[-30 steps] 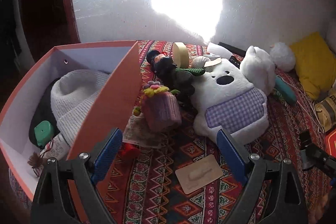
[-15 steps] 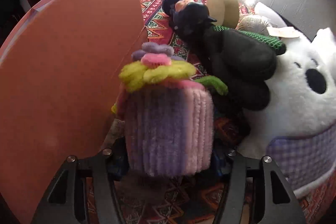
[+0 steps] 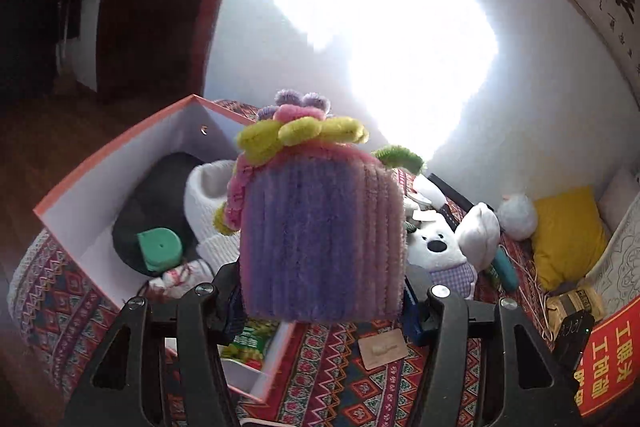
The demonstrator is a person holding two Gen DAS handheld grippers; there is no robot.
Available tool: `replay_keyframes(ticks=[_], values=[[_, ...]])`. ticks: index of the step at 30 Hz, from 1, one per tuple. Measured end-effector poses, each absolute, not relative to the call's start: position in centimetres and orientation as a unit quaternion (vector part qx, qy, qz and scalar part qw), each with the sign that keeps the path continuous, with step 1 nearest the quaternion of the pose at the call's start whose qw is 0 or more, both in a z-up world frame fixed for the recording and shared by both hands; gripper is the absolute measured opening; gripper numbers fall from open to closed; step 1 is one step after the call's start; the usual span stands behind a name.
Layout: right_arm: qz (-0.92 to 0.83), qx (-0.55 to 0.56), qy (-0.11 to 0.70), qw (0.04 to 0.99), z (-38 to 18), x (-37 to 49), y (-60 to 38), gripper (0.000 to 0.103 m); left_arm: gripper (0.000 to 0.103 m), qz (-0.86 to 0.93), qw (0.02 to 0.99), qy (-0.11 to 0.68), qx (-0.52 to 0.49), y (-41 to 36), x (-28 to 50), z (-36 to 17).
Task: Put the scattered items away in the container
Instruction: 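Drop the pink pot and blue bottle into the pink box with both grippers, then grasp the black plush doll with green mesh using the left gripper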
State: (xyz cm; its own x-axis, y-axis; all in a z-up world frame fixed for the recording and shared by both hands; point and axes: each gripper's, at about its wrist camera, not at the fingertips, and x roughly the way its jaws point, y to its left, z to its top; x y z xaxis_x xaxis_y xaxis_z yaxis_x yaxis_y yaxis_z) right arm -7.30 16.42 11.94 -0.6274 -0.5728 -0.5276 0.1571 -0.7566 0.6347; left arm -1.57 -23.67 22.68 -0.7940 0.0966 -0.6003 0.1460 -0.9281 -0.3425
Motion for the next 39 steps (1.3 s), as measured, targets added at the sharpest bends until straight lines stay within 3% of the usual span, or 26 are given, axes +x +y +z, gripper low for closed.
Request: replay_keyframes(ticks=[5,14,19,21,22,23,24,32,39], values=[[-0.871,0.361,-0.241,0.231,14.5,-6.3,11.8,0.023,0.058,-0.919,0.018,0.21,0.332,-27.4,-1.7,21.0],[-0.851,0.335,-0.177,0.364,19.9,-6.4,-3.7,0.023,0.058,-0.923,0.064,0.191,0.329,-31.7,-1.4,19.8],[-0.846,0.345,-0.14,0.382,20.7,-8.4,-11.4,0.024,0.061,-0.918,0.076,0.181,0.344,-31.6,-2.7,19.1],[-0.855,0.345,-0.13,0.364,20.9,-8.9,-12.5,0.032,0.073,-0.918,0.083,0.175,0.346,-31.5,-3.2,19.0],[-0.86,0.342,-0.13,0.354,21.1,-9.1,-12.4,0.053,0.082,-0.919,0.088,0.176,0.342,-31.5,-3.2,19.1],[-0.867,0.336,-0.134,0.342,21.4,-9.1,-12.0,0.082,0.085,-0.92,0.096,0.178,0.336,-31.6,-3.2,19.2],[-0.874,0.325,-0.141,0.331,21.8,-8.9,-11.2,0.09,0.087,-0.921,0.103,0.179,0.33,-31.7,-3.1,19.4],[-0.896,0.276,-0.223,0.265,23.3,-7.2,-0.1,0.092,0.089,-0.928,0.104,0.173,0.313,-30.6,-2.5,20.2],[-0.89,0.277,-0.324,0.162,18.5,-4.9,12.2,0.097,0.089,-0.933,0.085,0.138,0.322,-26.9,-2.8,19.5]])
